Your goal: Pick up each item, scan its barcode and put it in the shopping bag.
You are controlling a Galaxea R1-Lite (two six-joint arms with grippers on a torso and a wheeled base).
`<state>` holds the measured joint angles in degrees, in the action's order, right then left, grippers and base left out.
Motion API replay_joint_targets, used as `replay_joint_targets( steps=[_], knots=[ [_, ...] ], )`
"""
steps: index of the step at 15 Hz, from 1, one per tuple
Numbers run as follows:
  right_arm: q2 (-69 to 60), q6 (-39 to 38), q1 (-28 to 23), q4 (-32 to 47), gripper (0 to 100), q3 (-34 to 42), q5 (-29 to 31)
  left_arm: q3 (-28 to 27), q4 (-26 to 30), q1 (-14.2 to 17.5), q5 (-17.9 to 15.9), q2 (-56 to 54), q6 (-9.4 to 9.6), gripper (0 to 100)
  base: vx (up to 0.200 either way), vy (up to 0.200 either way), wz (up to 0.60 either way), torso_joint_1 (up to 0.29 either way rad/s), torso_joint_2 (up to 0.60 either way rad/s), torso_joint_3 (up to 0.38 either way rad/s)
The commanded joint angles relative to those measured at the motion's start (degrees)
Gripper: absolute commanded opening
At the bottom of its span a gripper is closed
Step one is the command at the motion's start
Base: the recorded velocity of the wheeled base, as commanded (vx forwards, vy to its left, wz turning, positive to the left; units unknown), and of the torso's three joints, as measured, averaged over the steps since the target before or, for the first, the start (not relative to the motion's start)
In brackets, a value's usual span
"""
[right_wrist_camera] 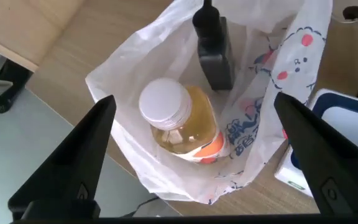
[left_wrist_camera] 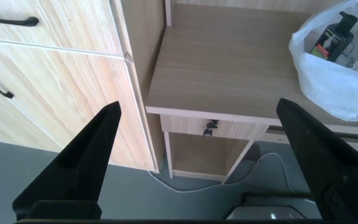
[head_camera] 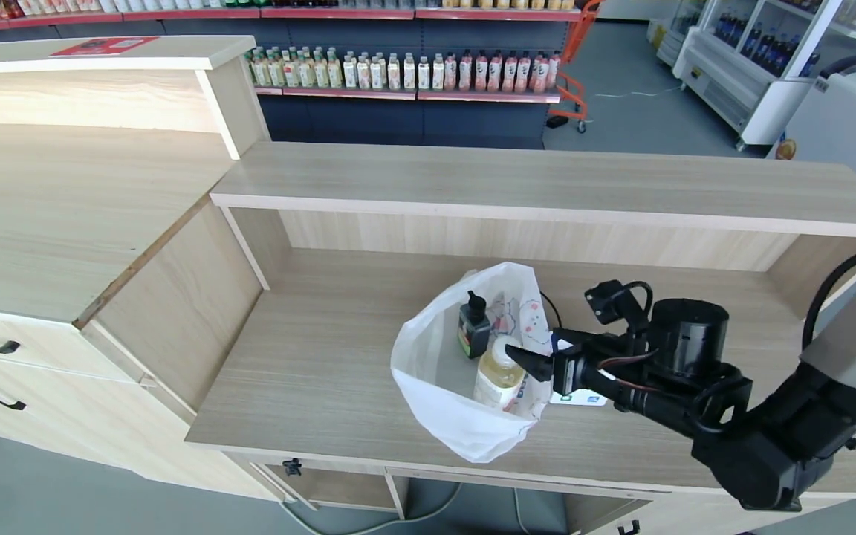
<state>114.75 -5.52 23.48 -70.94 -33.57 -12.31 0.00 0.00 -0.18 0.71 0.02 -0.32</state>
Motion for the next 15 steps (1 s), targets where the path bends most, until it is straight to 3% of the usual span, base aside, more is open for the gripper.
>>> replay_joint_targets(
  steps=[1,5,6,7,10,11,15],
  knots=[
    [-26.3,-4.4,-5.7,11.2,100,10.5,0.2,0.0,0.0,0.0,0.1,0.0,-0.03,100,0.000,0.000,0.00,0.000,0.00,0.000],
    [-59.4,-1.0,-22.8,33.5,100,26.2,0.6,0.0,0.0,0.0,0.0,0.0,-0.03,100,0.000,0.000,0.00,0.000,0.00,0.000],
    [-65.8,-0.9,-23.4,36.3,100,29.4,1.3,0.0,0.0,0.0,0.0,0.0,-0.03,100,0.000,0.000,0.00,0.000,0.00,0.000],
    [-80.0,-0.3,-23.4,41.8,100,33.6,5.0,0.0,0.0,0.0,0.1,0.0,-0.03,100,0.000,0.000,0.00,0.000,0.00,0.000],
    [-104.6,4.2,-23.7,65.2,100,33.6,8.1,0.0,0.0,0.0,0.0,0.0,-0.03,100,0.000,0.000,0.00,0.000,0.00,0.000],
    [-108.6,4.1,-23.8,68.7,100,33.6,8.1,0.0,0.0,0.0,0.1,0.0,-0.03,100,0.000,0.000,0.00,0.000,0.00,0.000],
    [-114.8,6.9,-23.5,70.1,100,33.6,10.4,0.0,0.0,0.0,0.0,0.0,-0.03,100,0.000,0.000,0.00,0.000,0.00,0.000]
  ],
)
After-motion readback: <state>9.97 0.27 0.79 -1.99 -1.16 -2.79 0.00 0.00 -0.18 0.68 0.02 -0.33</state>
